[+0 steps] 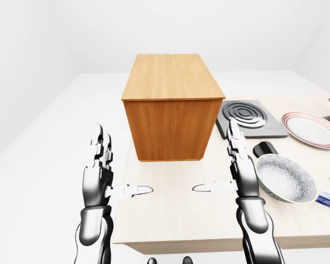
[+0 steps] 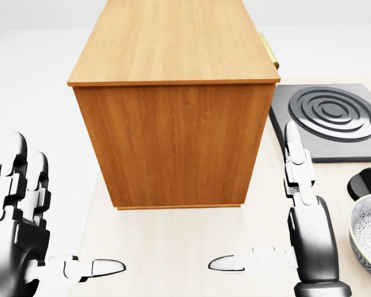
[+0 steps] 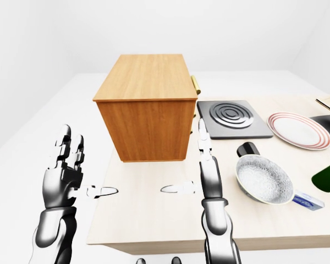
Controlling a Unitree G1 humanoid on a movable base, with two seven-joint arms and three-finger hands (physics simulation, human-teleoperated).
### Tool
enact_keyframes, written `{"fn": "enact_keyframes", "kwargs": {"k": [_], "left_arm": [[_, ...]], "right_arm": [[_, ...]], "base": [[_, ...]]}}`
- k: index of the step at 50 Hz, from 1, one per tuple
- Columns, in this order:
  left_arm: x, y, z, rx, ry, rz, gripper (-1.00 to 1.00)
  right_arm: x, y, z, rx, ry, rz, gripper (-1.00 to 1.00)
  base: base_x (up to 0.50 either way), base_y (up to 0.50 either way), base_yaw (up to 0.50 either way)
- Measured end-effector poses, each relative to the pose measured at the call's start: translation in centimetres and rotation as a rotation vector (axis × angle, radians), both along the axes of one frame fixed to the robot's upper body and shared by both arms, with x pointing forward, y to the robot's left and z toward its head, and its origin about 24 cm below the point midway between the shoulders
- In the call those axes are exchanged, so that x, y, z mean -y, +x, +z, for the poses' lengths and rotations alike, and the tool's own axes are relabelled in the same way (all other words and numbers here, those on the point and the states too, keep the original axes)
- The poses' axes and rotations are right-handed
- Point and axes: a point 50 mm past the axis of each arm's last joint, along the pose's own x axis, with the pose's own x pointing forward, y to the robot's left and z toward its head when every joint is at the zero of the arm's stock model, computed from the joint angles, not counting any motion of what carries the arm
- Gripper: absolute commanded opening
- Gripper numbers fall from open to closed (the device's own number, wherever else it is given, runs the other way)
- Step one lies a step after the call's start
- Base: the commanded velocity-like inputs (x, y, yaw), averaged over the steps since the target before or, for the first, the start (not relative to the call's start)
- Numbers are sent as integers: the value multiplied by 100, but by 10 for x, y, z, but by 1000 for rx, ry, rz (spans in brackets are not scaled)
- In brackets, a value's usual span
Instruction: Put the bowl on the top of the cabinet.
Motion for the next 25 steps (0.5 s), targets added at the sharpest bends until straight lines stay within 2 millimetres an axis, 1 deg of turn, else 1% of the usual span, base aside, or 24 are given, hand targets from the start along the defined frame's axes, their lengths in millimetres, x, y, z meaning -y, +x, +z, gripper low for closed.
{"fn": "enact_keyframes", "kwargs": {"k": [8,12,25], "left_arm": [[0,0,0,2,0,-3,100],[1,0,0,0,0,-7,100],[2,1,-1,-2,2,-14,100]], "right_arm": [[0,1,0,1,1,2,100],[0,1,0,0,1,3,100],[-1,1,-1,-7,6,9,100]], "base": [[40,7,0],[24,7,0],[1,0,0]]}}
